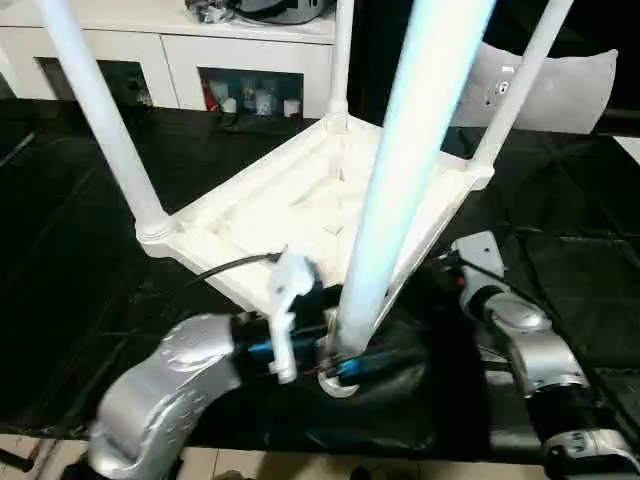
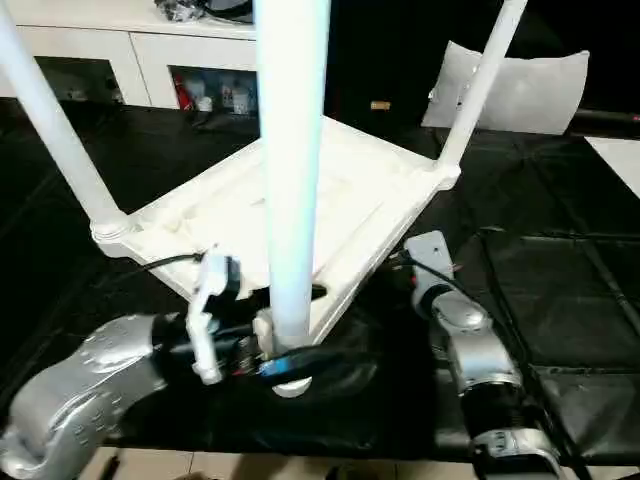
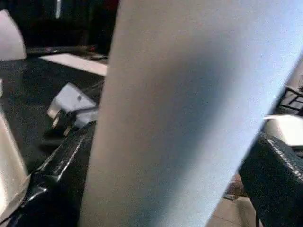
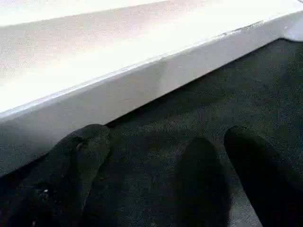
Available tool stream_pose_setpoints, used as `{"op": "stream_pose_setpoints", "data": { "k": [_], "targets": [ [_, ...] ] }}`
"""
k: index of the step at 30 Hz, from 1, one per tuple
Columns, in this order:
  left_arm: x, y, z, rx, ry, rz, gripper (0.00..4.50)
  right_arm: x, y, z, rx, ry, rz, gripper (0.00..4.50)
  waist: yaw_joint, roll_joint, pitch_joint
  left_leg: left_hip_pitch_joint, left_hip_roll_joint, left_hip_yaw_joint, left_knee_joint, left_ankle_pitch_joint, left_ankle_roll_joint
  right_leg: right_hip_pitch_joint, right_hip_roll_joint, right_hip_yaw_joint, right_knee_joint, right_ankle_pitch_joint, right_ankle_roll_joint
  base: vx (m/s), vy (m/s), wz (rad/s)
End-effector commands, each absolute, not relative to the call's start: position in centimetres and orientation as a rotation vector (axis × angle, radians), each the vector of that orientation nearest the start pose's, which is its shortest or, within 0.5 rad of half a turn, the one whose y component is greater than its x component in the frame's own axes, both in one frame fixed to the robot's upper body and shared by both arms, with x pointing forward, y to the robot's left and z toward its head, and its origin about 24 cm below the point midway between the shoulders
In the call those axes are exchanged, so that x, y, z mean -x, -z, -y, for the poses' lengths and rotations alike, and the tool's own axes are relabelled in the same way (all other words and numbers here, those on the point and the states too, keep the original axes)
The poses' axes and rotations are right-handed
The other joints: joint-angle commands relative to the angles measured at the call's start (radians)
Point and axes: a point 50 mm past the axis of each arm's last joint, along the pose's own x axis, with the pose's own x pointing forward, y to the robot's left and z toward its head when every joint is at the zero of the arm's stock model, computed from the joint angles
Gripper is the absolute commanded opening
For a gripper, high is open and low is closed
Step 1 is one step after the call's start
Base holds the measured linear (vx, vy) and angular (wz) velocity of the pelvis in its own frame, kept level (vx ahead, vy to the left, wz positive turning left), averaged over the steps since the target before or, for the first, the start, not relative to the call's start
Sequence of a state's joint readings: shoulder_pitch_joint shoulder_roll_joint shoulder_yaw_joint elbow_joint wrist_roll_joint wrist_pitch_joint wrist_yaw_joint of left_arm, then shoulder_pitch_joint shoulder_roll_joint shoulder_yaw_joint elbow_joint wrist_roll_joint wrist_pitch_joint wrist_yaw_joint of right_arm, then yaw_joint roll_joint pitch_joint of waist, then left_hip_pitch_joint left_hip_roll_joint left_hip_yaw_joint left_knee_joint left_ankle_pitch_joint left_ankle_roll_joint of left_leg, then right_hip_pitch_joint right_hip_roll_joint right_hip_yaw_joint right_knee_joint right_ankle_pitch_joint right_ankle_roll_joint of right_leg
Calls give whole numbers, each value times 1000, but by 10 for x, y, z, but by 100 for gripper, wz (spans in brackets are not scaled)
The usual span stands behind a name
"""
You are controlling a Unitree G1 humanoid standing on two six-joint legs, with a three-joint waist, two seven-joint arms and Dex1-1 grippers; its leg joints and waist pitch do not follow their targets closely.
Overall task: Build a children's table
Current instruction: Rotate table base
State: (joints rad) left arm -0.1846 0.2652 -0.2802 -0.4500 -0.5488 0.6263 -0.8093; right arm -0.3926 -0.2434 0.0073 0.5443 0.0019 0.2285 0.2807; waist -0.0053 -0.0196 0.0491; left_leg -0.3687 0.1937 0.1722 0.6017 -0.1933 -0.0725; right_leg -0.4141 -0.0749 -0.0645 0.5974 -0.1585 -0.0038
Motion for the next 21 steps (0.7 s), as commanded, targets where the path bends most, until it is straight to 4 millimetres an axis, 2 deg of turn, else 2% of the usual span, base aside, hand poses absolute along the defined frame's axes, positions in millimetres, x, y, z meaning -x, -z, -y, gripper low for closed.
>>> {"op": "stream_pose_setpoints", "data": {
  "k": [1,6,11,15,19,20,21],
  "targets": [
    [-214,-128,-51,197,1440,-69,438,-323,-19,158,182,-338,-374,450,3,-7,-60,-2,19,-1,-68,-240,4,51,-41,36,-76,-370,-120,0,0,0],
    [-216,-131,-46,201,1450,-60,438,-329,-21,132,163,-391,-355,450,-13,-8,-60,-6,19,-4,-68,-246,3,54,-44,35,-75,-381,-127,0,0,0],
    [-217,-131,-45,202,1446,-60,438,-333,-24,122,161,-403,-348,450,-14,-6,-60,-2,21,-4,-67,-250,2,51,-43,35,-73,-379,-135,0,0,0],
    [-232,-127,-47,163,1388,-46,438,-339,-27,113,154,-414,-332,450,-14,-2,-61,0,20,-3,-67,-247,4,50,-43,36,-72,-350,-150,0,0,0],
    [-243,-128,-48,131,1373,-29,438,-341,-29,104,133,-438,-323,450,-13,-3,-61,-2,20,-4,-68,-248,2,53,-45,36,-71,-352,-149,0,0,0],
    [-249,-130,-48,118,1371,-20,438,-342,-28,101,120,-452,-319,450,-11,3,-62,3,20,-3,-66,-242,1,50,-45,37,-71,-338,-155,0,0,0],
    [-253,-131,-47,109,1367,-12,438,-342,-28,100,111,-458,-318,450,-8,3,-64,5,21,-1,-65,-237,2,50,-45,39,-69,-315,-164,0,0,0]
  ]
}}
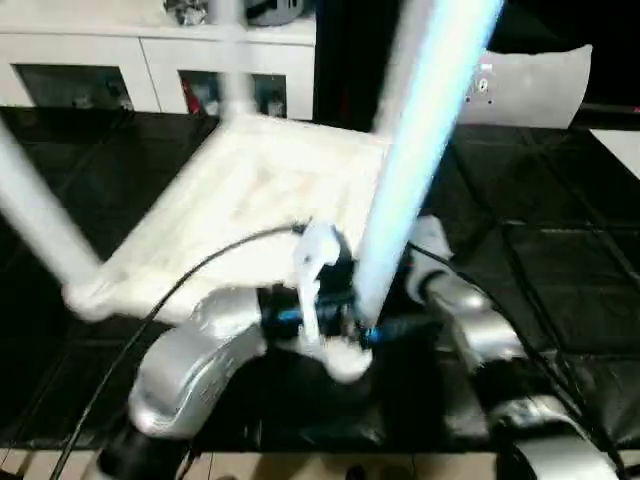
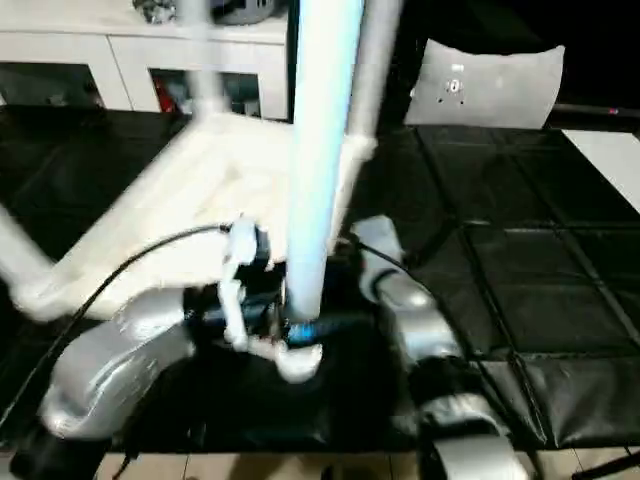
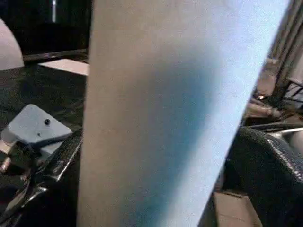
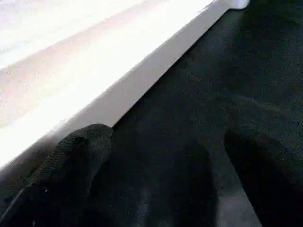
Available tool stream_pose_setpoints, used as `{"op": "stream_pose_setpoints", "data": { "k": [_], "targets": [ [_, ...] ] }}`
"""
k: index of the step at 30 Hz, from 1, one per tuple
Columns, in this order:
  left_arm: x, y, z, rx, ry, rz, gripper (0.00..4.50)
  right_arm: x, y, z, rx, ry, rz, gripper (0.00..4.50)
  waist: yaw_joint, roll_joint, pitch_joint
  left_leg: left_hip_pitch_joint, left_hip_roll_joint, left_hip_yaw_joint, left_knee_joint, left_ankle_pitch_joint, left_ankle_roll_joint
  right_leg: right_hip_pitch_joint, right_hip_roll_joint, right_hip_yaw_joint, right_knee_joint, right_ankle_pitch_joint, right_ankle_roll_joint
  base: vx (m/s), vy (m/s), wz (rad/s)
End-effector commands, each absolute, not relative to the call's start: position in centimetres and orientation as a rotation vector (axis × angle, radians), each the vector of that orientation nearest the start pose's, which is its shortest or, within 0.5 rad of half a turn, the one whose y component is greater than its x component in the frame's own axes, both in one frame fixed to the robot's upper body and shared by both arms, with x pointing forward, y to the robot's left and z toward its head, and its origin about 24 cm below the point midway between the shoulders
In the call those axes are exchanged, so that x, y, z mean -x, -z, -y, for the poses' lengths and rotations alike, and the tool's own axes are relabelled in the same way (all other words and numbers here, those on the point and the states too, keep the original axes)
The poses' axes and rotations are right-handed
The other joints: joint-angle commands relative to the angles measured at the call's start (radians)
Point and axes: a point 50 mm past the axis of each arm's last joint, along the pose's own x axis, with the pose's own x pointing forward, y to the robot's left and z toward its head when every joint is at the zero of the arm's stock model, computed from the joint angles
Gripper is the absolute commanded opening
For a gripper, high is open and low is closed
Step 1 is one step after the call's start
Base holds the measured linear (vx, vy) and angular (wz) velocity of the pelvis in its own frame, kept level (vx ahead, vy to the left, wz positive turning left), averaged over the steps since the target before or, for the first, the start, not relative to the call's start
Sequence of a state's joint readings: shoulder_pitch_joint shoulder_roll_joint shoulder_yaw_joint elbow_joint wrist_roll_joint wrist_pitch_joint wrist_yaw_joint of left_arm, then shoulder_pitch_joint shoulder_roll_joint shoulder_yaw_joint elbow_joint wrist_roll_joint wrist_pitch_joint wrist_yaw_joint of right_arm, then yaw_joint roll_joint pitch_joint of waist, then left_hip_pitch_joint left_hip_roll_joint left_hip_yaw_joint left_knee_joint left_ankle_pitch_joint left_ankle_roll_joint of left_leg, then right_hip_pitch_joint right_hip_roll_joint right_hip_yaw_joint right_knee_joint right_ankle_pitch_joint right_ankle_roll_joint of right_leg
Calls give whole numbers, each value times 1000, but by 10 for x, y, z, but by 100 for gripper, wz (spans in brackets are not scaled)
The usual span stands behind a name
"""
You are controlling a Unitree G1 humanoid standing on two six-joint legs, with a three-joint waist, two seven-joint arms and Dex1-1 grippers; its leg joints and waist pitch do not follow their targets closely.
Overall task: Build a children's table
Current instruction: Rotate table base
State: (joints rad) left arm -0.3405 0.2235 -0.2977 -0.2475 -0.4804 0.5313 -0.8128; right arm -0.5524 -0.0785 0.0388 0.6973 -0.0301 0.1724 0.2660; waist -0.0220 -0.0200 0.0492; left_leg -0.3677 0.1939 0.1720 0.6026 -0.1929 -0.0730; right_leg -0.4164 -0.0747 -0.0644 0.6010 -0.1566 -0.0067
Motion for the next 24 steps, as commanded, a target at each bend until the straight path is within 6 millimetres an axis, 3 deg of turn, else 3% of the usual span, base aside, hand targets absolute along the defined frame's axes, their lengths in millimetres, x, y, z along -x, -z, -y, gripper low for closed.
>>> {"op": "stream_pose_setpoints", "data": {
  "k": [1,3,4,6,7,8,9,12,14,19,24],
  "targets": [
    [-253,-131,-47,109,1367,-12,438,-342,-28,100,111,-458,-318,450,9,3,-65,3,21,-2,-67,-229,3,55,-46,39,-70,-301,-167,0,0,0],
    [-265,-134,-45,82,1335,24,438,-343,-26,104,117,-427,-324,450,12,9,-63,2,20,-2,-69,-226,5,56,-45,38,-71,-285,-181,0,0,0],
    [-272,-136,-44,73,1307,45,438,-344,-26,111,117,-395,-327,450,13,9,-67,7,19,0,-65,-225,4,56,-45,39,-70,-274,-181,0,0,0],
    [-276,-137,-43,70,1290,58,438,-345,-26,116,117,-371,-328,450,16,6,-66,3,20,-2,-68,-219,4,61,-45,38,-67,-258,-187,0,0,0],
    [-284,-139,-42,50,1258,76,438,-345,-25,135,120,-316,-326,450,19,11,-67,3,21,-4,-68,-213,4,63,-47,38,-67,-251,-187,0,0,0],
    [-286,-139,-42,46,1252,80,438,-345,-25,140,122,-301,-325,450,21,7,-69,6,19,0,-65,-209,9,61,-45,38,-66,-237,-189,0,0,0],
    [-286,-139,-42,44,1252,80,438,-345,-25,143,122,-294,-324,450,26,14,-68,6,21,-1,-66,-201,12,62,-47,39,-65,-223,-196,0,0,0],
    [-280,-135,-48,63,1265,56,438,-337,-28,176,132,-258,-306,450,38,16,-68,8,22,2,-64,-195,20,63,-46,40,-63,-196,-208,0,0,0],
    [-278,-134,-50,64,1269,50,438,-336,-28,181,132,-256,-302,450,40,14,-69,4,21,2,-63,-192,25,68,-46,39,-62,-200,-205,0,0,0],
    [-267,-121,-66,57,1305,-6,438,-324,-38,199,136,-320,-254,450,40,19,-63,-1,19,0,-67,-228,38,65,-44,34,-77,-322,-173,0,0,0],
    [-259,-102,-100,-36,1365,-134,438,-305,-61,210,170,-505,-198,450,38,28,-55,9,17,-4,-71,-300,33,53,-41,30,-93,-473,-127,0,0,0]
  ]
}}
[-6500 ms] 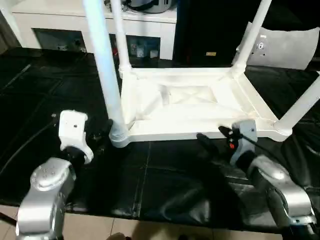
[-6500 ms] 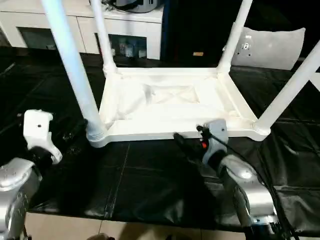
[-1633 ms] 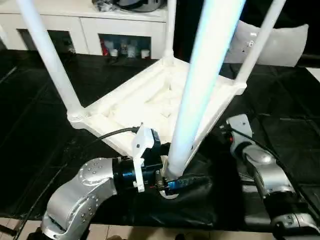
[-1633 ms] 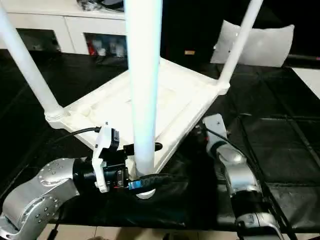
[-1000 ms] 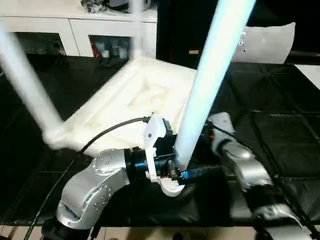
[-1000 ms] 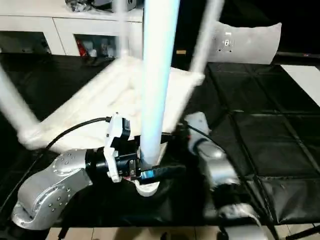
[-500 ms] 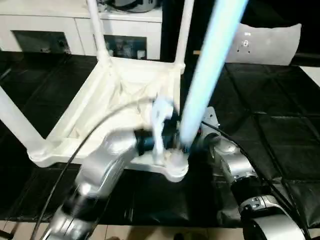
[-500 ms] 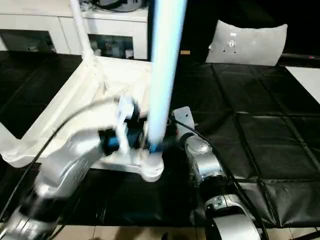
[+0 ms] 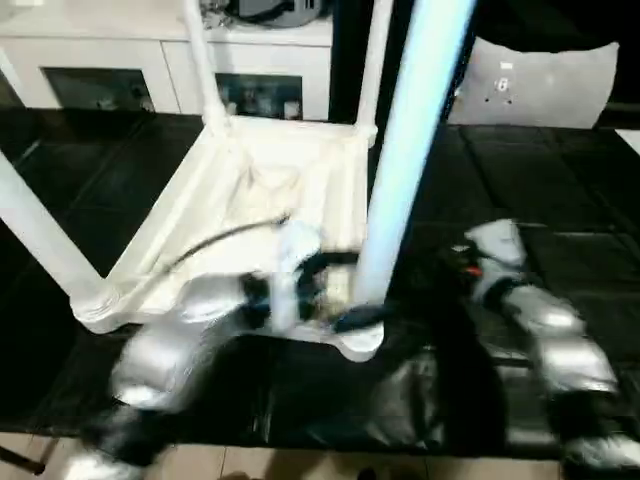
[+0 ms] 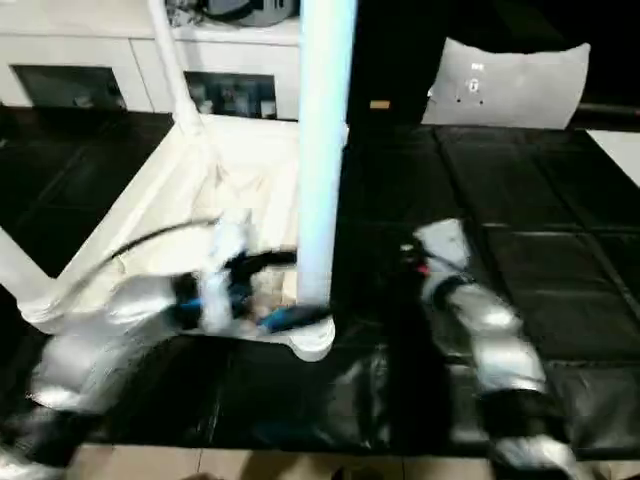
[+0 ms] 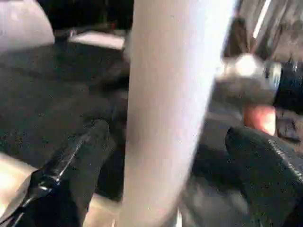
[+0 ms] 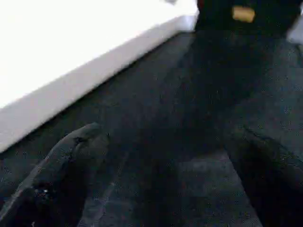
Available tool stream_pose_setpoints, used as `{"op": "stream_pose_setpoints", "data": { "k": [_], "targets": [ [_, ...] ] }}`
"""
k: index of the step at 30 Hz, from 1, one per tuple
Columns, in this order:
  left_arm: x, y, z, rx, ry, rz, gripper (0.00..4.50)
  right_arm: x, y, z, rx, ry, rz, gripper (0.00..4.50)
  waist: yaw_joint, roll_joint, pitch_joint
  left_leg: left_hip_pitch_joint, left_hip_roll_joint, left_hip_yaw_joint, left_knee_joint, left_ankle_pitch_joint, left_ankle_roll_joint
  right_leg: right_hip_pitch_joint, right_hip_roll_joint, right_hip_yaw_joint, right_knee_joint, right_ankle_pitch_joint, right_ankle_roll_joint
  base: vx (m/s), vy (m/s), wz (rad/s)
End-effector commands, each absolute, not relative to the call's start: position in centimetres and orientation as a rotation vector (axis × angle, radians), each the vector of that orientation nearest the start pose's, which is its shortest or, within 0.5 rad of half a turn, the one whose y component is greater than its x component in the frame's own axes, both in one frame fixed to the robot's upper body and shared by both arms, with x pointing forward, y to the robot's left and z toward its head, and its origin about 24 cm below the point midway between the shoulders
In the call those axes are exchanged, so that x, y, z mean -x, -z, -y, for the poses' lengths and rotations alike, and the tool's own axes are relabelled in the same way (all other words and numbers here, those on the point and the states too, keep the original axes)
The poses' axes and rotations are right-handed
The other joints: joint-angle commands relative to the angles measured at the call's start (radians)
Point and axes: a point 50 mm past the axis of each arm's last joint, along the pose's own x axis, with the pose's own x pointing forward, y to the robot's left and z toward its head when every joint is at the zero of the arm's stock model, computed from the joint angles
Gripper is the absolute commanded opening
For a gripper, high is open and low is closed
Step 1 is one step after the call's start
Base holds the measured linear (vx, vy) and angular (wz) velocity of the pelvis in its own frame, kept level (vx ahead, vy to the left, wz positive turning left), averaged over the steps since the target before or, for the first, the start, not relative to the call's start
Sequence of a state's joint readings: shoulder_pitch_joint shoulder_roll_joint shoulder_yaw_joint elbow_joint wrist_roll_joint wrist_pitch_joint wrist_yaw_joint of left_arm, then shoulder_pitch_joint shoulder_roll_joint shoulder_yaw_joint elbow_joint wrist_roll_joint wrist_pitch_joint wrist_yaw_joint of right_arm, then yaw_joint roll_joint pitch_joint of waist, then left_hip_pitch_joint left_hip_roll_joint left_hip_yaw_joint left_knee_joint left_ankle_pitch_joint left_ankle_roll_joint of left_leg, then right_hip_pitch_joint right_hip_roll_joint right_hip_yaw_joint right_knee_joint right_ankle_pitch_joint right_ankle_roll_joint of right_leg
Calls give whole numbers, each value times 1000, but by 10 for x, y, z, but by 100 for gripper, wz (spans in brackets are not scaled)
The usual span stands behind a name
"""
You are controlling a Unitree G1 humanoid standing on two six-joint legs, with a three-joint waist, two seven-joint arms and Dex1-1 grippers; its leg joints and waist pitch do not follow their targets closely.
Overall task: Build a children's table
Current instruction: Rotate table base, then rotate leg to tighten
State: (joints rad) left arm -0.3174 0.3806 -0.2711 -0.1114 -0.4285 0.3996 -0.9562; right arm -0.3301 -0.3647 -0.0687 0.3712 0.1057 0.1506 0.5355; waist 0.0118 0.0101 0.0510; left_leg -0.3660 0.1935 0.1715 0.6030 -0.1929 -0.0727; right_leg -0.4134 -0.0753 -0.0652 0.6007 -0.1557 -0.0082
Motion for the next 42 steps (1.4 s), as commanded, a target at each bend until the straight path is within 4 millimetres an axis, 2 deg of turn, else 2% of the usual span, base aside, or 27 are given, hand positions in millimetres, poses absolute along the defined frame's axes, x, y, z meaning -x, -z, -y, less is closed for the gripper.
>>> {"op": "stream_pose_setpoints", "data": {
  "k": [1,2,3,5,8,9,11,14,15,17,18,20,21,22,25,29,32,35,41,42],
  "targets": [
    [-260,-99,-106,-68,1368,-156,438,-300,-65,211,182,-556,-200,450,8,2,-57,13,20,-3,-70,-304,35,46,-41,34,-96,-475,-119,0,0,0],
    [-261,-96,-111,-112,1372,-176,438,-293,-67,211,194,-621,-210,450,8,2,-57,13,20,-3,-70,-304,35,46,-41,34,-96,-475,-119,0,0,0],
    [-262,-94,-115,-144,1375,-189,414,-288,-69,211,202,-668,-219,450,9,2,-54,9,20,-6,-76,-316,44,48,-37,33,-97,-478,-103,0,0,0],
    [-265,-89,-120,-218,1372,-207,405,-279,-71,210,217,-745,-237,450,11,2,-54,11,20,-8,-75,-327,37,46,-41,31,-99,-509,-95,0,0,0],
    [-272,-81,-129,-336,1379,-260,405,-263,-76,207,221,-876,-265,450,15,-5,-55,12,21,-9,-77,-323,39,45,-43,32,-105,-523,-89,0,0,0],
    [-273,-79,-132,-382,1388,-278,376,-257,-78,206,215,-920,-278,450,22,-14,-56,12,24,-9,-77,-312,46,45,-45,36,-101,-512,-81,0,0,0],
    [-278,-74,-137,-453,1390,-309,365,-248,-80,203,204,-996,-297,450,27,-14,-55,11,23,-9,-77,-301,51,46,-47,37,-102,-521,-66,0,0,0],
    [-286,-73,-140,-487,1394,-330,330,-239,-83,201,204,-1061,-326,450,27,-16,-55,5,24,-11,-79,-286,46,47,-52,35,-101,-529,-73,0,0,0],
    [-288,-73,-140,-490,1402,-334,330,-236,-84,199,204,-1082,-332,450,29,-17,-59,9,27,-11,-76,-277,40,45,-57,37,-99,-514,-86,0,0,0],
    [-291,-71,-141,-511,1428,-347,317,-229,-86,194,192,-1144,-347,450,30,-16,-57,5,26,-9,-78,-264,46,47,-54,37,-99,-487,-97,0,0,0],
    [-292,-70,-142,-520,1439,-351,314,-226,-87,193,187,-1161,-352,450,34,-17,-61,6,27,-10,-76,-255,50,50,-57,39,-95,-464,-100,0,0,0],
    [-293,-69,-141,-517,1451,-362,297,-224,-88,191,179,-1175,-356,450,35,-17,-60,2,29,-10,-77,-245,50,52,-58,39,-91,-443,-109,0,0,0],
    [-293,-68,-140,-506,1469,-369,279,-223,-88,190,181,-1182,-361,450,37,-17,-60,4,28,-9,-77,-240,49,51,-58,39,-92,-443,-115,0,0,0],
    [-294,-67,-139,-498,1482,-374,279,-222,-89,189,183,-1189,-369,450,37,-13,-61,4,29,-9,-77,-233,46,52,-59,40,-91,-424,-126,0,0,0],
    [-295,-64,-136,-488,1506,-388,254,-220,-89,187,189,-1196,-381,450,40,-14,-61,5,29,-8,-76,-235,44,52,-59,40,-87,-404,-141,0,0,0],
    [-295,-60,-133,-458,1524,-395,231,-219,-89,185,181,-1196,-397,450,46,-14,-60,7,30,-8,-77,-238,40,53,-61,40,-89,-414,-142,0,0,0],
    [-296,-59,-131,-451,1517,-389,200,-218,-88,184,178,-1197,-417,450,48,-16,-59,7,31,-8,-77,-240,37,54,-62,40,-91,-431,-137,0,0,0],
    [-300,-56,-131,-469,1504,-397,184,-216,-88,183,173,-1206,-431,450,51,-19,-58,7,28,-8,-76,-248,38,52,-61,39,-98,-475,-112,0,0,0],
    [-304,-55,-133,-486,1503,-405,137,-215,-88,183,169,-1210,-448,450,53,-19,-60,6,29,-11,-77,-241,35,53,-64,38,-96,-474,-103,0,0,0],
    [-305,-55,-133,-494,1506,-406,117,-215,-88,183,170,-1209,-452,450,53,-20,-60,6,29,-10,-75,-235,37,53,-64,39,-96,-467,-105,0,0,0]
  ]
}}
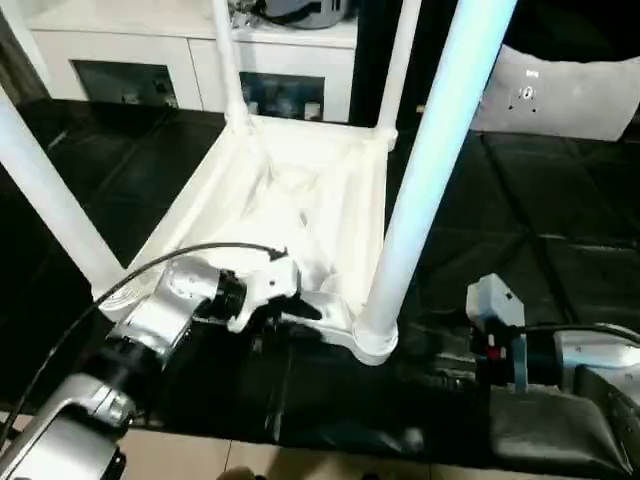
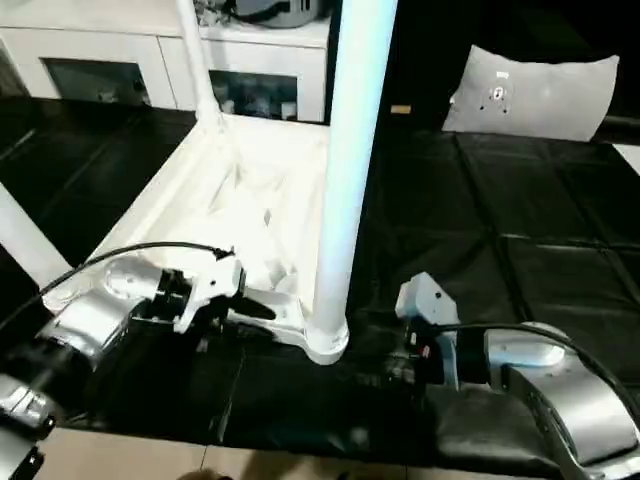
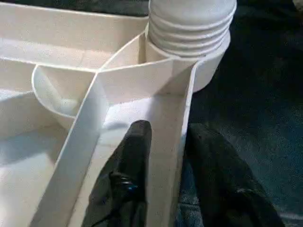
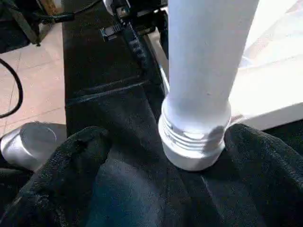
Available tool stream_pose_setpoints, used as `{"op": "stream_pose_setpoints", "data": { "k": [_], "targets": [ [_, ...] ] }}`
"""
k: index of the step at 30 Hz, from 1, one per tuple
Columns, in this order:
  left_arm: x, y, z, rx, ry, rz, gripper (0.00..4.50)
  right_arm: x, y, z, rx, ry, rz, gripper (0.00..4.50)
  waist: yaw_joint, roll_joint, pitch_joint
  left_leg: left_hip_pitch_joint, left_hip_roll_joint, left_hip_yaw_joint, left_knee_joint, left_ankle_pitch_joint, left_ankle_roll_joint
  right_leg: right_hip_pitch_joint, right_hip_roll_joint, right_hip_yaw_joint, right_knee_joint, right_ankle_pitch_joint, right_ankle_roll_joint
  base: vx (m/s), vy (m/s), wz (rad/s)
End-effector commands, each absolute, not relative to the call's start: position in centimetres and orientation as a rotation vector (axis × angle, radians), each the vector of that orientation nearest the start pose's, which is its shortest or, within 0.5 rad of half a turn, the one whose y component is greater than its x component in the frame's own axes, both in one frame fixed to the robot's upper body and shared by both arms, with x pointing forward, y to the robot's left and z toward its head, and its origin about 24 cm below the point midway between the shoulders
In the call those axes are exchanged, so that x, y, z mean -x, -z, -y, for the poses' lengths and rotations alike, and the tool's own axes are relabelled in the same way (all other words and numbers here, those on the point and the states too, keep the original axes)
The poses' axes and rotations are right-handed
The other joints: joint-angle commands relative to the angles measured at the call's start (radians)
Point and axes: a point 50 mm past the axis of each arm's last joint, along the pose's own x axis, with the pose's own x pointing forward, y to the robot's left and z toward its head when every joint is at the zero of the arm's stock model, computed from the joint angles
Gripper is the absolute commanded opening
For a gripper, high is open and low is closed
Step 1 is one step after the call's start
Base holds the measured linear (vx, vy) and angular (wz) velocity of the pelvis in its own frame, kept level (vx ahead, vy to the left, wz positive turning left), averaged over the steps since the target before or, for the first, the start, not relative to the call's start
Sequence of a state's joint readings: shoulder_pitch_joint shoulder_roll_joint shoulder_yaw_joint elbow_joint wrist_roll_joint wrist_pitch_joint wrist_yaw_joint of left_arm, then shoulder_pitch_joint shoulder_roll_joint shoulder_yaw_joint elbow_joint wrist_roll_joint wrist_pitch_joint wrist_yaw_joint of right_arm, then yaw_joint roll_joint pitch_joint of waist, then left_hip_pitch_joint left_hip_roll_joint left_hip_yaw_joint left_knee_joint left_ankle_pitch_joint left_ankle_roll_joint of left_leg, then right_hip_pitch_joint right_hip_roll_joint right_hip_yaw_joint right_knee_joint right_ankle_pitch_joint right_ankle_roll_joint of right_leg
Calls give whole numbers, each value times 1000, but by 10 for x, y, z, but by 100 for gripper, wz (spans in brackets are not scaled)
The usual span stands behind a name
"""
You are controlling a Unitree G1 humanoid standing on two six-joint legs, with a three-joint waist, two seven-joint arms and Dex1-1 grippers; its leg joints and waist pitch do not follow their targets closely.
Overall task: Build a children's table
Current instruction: Rotate leg to tighten
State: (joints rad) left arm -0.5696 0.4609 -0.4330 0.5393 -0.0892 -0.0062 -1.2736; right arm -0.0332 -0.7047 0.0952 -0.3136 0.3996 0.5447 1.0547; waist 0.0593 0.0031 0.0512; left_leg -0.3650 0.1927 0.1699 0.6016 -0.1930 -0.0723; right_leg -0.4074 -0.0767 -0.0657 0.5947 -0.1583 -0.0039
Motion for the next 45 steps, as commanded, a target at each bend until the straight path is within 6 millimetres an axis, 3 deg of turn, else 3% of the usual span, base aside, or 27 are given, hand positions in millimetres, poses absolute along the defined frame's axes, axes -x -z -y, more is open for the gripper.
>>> {"op": "stream_pose_setpoints", "data": {
  "k": [1,7,15,18,21,25,28,30,31,33,34,38,40,42,45],
  "targets": [
    [-305,-55,-133,-500,1508,-406,117,-215,-88,183,172,-1209,-452,450,6,-13,-60,5,30,-8,-74,-233,37,47,-62,39,-89,-461,-112,0,0,0],
    [-306,-53,-133,-526,1528,-417,66,-216,-88,183,179,-1206,-452,450,7,-13,-60,5,32,-8,-74,-230,40,47,-63,39,-87,-438,-128,0,0,0],
    [-305,-51,-132,-520,1543,-417,12,-224,-90,179,179,-1188,-420,450,6,-17,-59,6,31,-10,-76,-242,35,45,-65,37,-92,-497,-108,0,0,0],
    [-302,-49,-131,-517,1549,-424,5,-229,-89,177,186,-1176,-404,450,3,-16,-60,3,31,-10,-76,-231,33,48,-65,37,-88,-468,-117,0,0,0],
    [-300,-45,-131,-502,1524,-457,5,-236,-89,176,193,-1158,-386,450,2,-16,-62,3,33,-8,-74,-208,36,47,-66,40,-78,-406,-150,0,0,0],
    [-302,-39,-141,-483,1370,-497,5,-247,-90,175,209,-1119,-355,450,2,-17,-62,3,34,-7,-74,-204,34,48,-64,39,-74,-383,-167,0,0,0],
    [-304,-44,-144,-389,1232,-456,5,-253,-91,172,213,-1100,-331,450,-3,-21,-58,0,31,-7,-75,-223,32,51,-65,37,-78,-430,-152,0,0,0],
    [-301,-47,-144,-408,1228,-439,5,-256,-91,172,220,-1097,-327,450,-12,-23,-58,-1,29,-9,-74,-228,31,52,-64,36,-80,-462,-134,0,0,0],
    [-301,-47,-144,-408,1228,-439,5,-256,-91,172,220,-1097,-327,450,-21,-24,-56,-8,26,-10,-74,-229,33,55,-63,34,-84,-489,-120,0,0,0],
    [-289,-48,-141,-471,1327,-423,5,-262,-90,172,239,-1102,-323,450,-24,-25,-59,-2,27,-11,-72,-224,38,49,-65,35,-87,-513,-104,0,0,0],
    [-287,-48,-141,-474,1342,-421,5,-262,-89,172,242,-1111,-324,450,-26,-23,-57,4,26,-7,-71,-233,43,41,-60,36,-91,-517,-108,0,0,0],
    [-281,-48,-139,-478,1419,-412,5,-265,-87,169,253,-1149,-324,450,-16,-18,-59,12,32,-4,-72,-224,48,38,-58,40,-85,-453,-132,0,0,0],
    [-278,-48,-138,-469,1467,-414,5,-269,-86,165,222,-1180,-312,450,-14,-15,-62,9,32,-4,-74,-217,46,44,-57,41,-72,-355,-177,0,0,0],
    [-278,-50,-139,-493,1518,-420,1,-276,-86,160,158,-1250,-295,432,-12,-13,-64,11,31,-3,-73,-222,47,46,-58,41,-70,-333,-198,0,0,0],
    [-277,-51,-139,-502,1562,-426,0,-277,-87,156,106,-1332,-302,422,-6,-13,-64,10,34,-4,-74,-216,49,50,-61,42,-67,-319,-205,0,0,0]
  ]
}}
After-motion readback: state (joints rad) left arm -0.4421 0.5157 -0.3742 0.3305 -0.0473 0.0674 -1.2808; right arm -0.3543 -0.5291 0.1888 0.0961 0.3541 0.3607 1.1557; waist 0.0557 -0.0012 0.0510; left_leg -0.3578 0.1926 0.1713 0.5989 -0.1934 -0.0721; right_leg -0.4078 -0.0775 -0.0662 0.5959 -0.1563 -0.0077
